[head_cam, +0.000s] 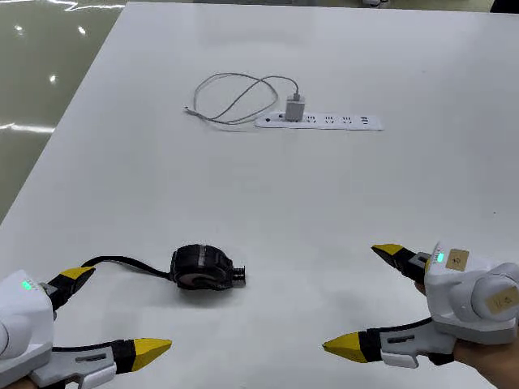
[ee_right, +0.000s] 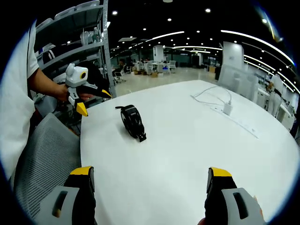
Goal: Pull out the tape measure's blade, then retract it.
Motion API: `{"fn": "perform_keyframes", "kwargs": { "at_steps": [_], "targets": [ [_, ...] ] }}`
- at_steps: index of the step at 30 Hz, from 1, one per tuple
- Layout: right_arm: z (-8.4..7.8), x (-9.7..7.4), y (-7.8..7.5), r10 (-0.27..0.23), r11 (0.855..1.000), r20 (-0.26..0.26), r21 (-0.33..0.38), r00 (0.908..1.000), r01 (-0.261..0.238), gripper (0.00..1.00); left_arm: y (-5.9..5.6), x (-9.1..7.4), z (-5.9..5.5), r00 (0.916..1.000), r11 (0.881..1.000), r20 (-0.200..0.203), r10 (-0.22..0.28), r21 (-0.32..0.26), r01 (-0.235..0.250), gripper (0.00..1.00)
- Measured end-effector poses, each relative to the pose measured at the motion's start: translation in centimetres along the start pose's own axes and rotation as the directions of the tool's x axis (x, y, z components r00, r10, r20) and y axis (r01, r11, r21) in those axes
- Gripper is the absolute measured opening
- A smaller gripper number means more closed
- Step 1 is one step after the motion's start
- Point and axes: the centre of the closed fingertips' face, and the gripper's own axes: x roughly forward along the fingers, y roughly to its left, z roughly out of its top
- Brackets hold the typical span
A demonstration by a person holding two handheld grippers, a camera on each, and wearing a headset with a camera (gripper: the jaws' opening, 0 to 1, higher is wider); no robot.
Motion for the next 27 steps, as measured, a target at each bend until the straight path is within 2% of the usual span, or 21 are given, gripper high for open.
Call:
{"fn": "perform_keyframes", "kwargs": {
  "at_steps": [4,18,27],
  "targets": [
    [-0.2,-0.7,-0.2,-0.008,1.000,0.000,0.004,1.0000,0.008,0.99,-0.2,-0.2,-0.3,0.9999,1.000,-0.012,-0.007,0.025,0.007,0.97],
    [-1.4,-3.1,-0.8,-0.032,0.999,-0.013,0.022,0.9994,0.032,0.99,-0.3,-1.1,-1.1,0.9990,0.998,-0.032,-0.030,0.046,0.032,0.99],
    [-2.2,-3.9,-0.7,-0.031,0.999,-0.030,0.021,0.9991,0.032,0.99,-0.4,-1.4,-1.3,0.9980,0.997,-0.046,-0.042,0.066,0.045,0.99]
  ]
}}
